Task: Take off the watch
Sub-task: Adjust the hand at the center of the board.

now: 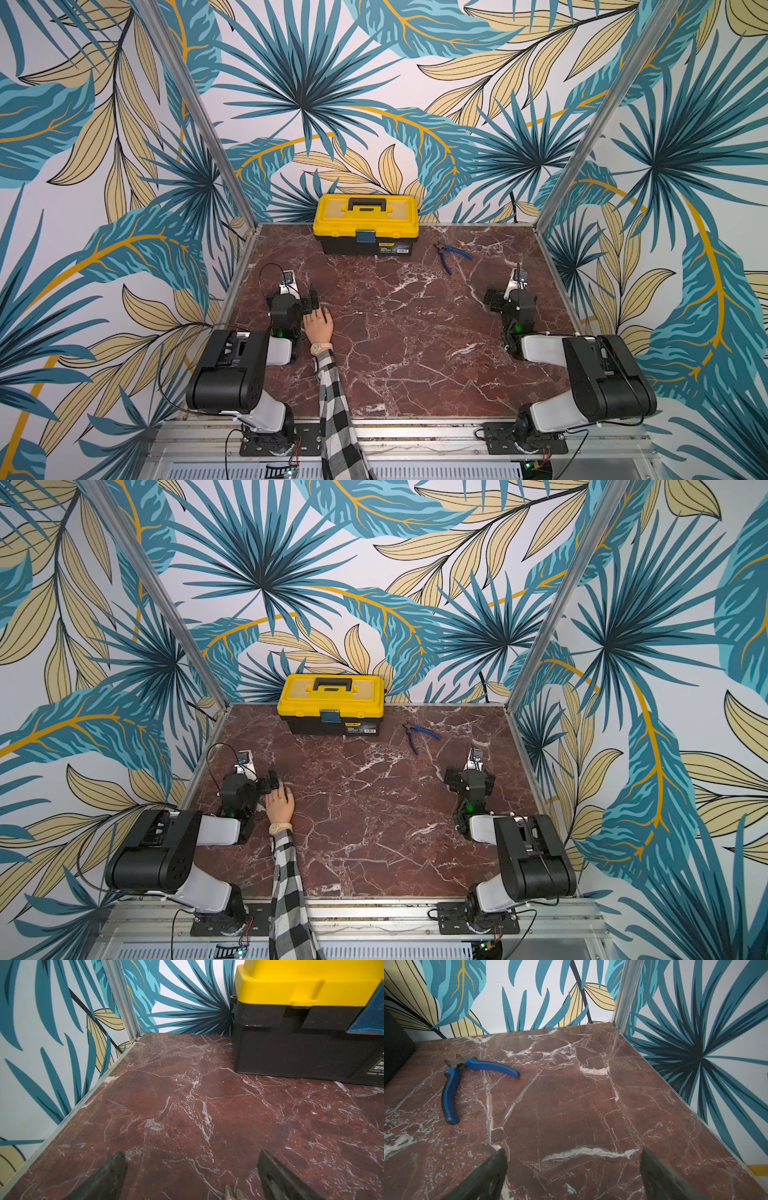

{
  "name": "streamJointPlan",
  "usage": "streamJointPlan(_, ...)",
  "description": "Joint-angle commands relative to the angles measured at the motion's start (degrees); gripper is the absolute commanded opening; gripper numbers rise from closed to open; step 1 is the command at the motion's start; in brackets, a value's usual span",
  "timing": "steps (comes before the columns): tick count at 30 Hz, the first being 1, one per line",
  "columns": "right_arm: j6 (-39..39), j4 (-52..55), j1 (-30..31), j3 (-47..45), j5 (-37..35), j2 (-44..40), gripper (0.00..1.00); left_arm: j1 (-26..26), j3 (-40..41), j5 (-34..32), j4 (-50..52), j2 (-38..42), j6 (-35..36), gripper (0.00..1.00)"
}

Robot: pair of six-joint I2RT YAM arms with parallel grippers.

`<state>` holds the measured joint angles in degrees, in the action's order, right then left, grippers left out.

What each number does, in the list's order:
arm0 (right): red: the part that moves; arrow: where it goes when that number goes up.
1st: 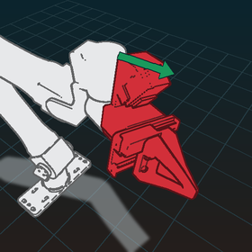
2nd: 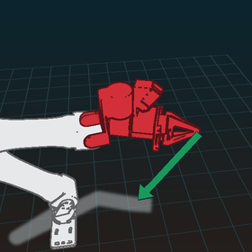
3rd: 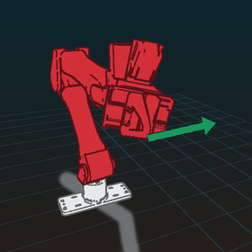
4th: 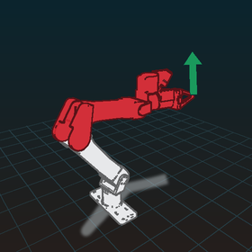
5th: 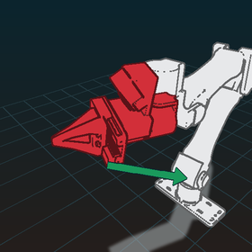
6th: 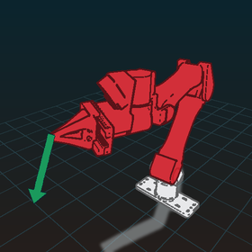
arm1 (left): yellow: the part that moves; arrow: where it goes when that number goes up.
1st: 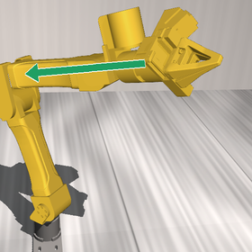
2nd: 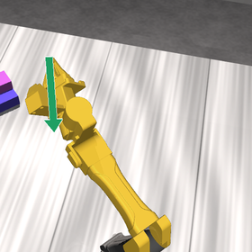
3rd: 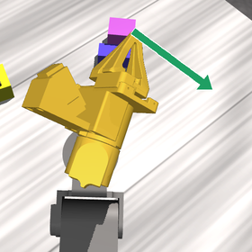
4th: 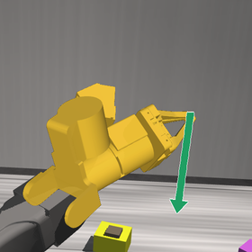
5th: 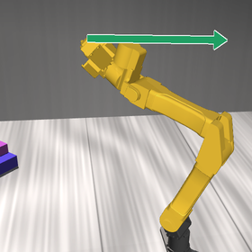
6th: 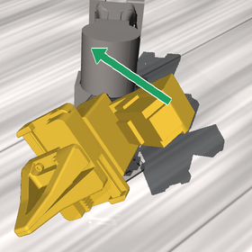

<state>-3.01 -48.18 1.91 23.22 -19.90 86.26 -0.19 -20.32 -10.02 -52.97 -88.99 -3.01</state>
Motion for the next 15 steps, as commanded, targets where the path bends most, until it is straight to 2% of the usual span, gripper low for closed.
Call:
streamJointPlan(1, -0.5, -1.6, 0.2, -1.0, -0.7, -1.0, 0.99, -0.8, -1.0, 1.0, -1.1, 0.2, -0.2, 0.99)
streamJointPlan(5, -0.3, -1.7, 0.3, -1.2, -1.9, -2.2, 1.0, -0.4, -1.1, 1.3, -0.9, 1.7, 0.9, 0.99)
streamJointPlan(9, -0.2, 0.6, 0.4, -1.5, -2.7, -6.1, 0.99, 3.1, 0.8, -5.5, -0.9, 7.0, 3.0, 0.99)
streamJointPlan(15, -5.9, 27.2, 0.5, 7.1, -3.5, -16.4, 1.0, 5.9, 3.1, -9.2, -0.8, 15.0, 5.2, 0.99)
